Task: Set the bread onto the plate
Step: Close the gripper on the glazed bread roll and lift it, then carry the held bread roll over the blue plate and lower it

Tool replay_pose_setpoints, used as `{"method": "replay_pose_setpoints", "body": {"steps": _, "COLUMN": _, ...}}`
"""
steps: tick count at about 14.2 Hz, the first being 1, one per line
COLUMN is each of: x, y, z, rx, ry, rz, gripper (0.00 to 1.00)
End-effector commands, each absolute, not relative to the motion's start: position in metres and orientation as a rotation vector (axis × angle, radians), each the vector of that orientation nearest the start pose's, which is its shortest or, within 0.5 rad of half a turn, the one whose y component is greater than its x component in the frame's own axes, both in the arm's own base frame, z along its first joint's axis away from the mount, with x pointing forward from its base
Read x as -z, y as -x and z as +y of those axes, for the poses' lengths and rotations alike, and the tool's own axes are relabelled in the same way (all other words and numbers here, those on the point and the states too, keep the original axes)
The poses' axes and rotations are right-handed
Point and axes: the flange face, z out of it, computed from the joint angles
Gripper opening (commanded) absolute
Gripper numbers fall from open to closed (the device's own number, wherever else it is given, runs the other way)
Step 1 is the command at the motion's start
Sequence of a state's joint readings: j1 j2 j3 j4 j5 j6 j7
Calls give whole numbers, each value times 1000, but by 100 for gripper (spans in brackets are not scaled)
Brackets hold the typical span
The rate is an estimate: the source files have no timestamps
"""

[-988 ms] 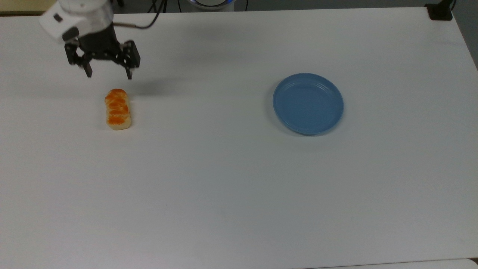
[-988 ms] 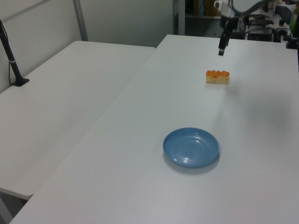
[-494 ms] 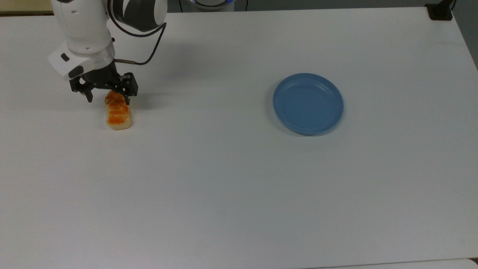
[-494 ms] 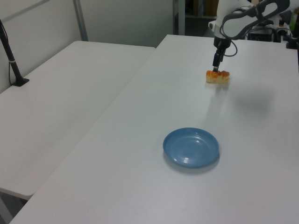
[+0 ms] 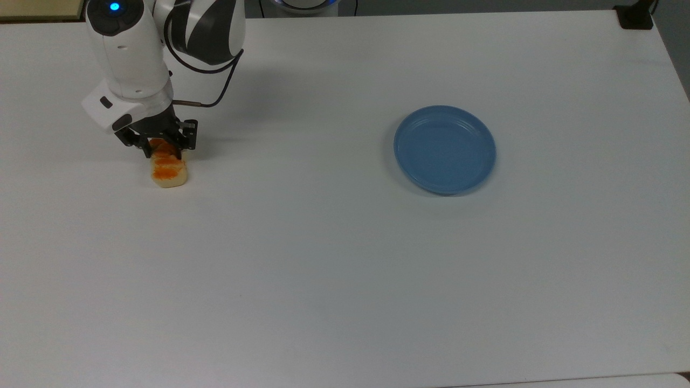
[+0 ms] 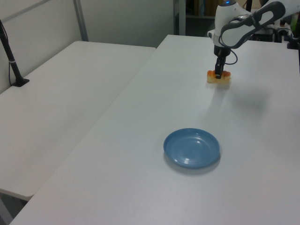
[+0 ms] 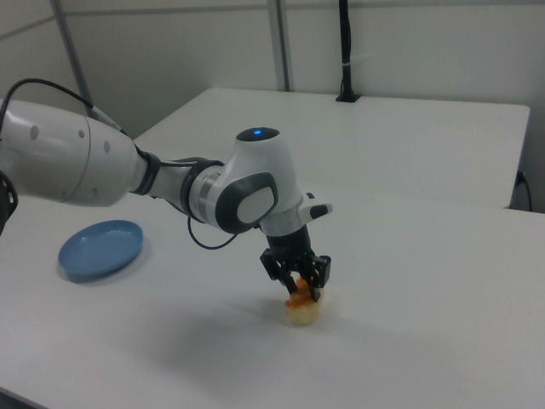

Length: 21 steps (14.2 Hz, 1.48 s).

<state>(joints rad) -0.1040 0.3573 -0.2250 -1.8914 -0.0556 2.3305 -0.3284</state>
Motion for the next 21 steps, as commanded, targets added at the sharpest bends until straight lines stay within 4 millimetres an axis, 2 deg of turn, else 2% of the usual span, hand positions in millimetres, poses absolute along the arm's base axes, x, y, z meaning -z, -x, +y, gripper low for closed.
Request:
{"method": "replay_pose_setpoints", "body": {"steps": 1, "x": -344, "y": -605, "z": -191, "rx": 116, "ry": 3290, "rz": 10, "gripper": 8}}
{"method": "replay_pose_setpoints", "body": {"steps": 3, "x": -383, "y": -606, "z": -165, "rx": 93, "ry": 3267, "rz": 32, "gripper": 5}}
{"method": "replay_pose_setpoints", "body": {"steps": 5, "x": -425, "y": -605, "z": -131, "rx": 37, "ry": 3238, "rz": 88, "gripper": 5}}
{"method": "replay_pose_setpoints", "body": {"steps": 6, "x": -442, "y": -605, "z": -108, "rx": 17, "ry": 3225, "rz": 104, "gripper": 5}}
{"method": "replay_pose_setpoints", "body": {"steps": 7, "x": -458, "y": -605, "z": -61, "rx": 9, "ry": 3198, "rz": 109, "gripper": 5}}
{"method": "replay_pose_setpoints", "body": {"steps": 8, "x": -465, "y": -604, "z": -34, "rx": 15, "ry": 3187, "rz": 133, "gripper": 5}}
{"method": "replay_pose_setpoints", "body": {"steps": 9, "x": -473, "y": -601, "z": 11, "rx": 24, "ry": 3173, "rz": 169, "gripper": 5}}
{"method": "replay_pose_setpoints", "body": {"steps": 10, "x": -478, "y": -600, "z": 64, "rx": 36, "ry": 3157, "rz": 194, "gripper": 5}}
{"method": "replay_pose_setpoints", "body": {"steps": 11, "x": -476, "y": -598, "z": 111, "rx": 36, "ry": 3137, "rz": 255, "gripper": 5}}
{"method": "replay_pose_setpoints", "body": {"steps": 12, "x": -473, "y": -593, "z": 141, "rx": 28, "ry": 3129, "rz": 276, "gripper": 5}}
{"method": "replay_pose_setpoints", "body": {"steps": 14, "x": -467, "y": -583, "z": 187, "rx": 18, "ry": 3110, "rz": 301, "gripper": 5}}
{"method": "replay_pose_setpoints", "body": {"steps": 16, "x": -448, "y": -574, "z": 235, "rx": -14, "ry": 3093, "rz": 320, "gripper": 5}}
{"method": "replay_pose_setpoints", "body": {"steps": 18, "x": -424, "y": -572, "z": 273, "rx": 20, "ry": 3065, "rz": 371, "gripper": 2}}
{"method": "replay_pose_setpoints", "body": {"steps": 20, "x": -403, "y": -574, "z": 291, "rx": 32, "ry": 3054, "rz": 393, "gripper": 2}}
{"method": "replay_pose_setpoints", "body": {"steps": 21, "x": -393, "y": -576, "z": 292, "rx": 32, "ry": 3059, "rz": 386, "gripper": 3}}
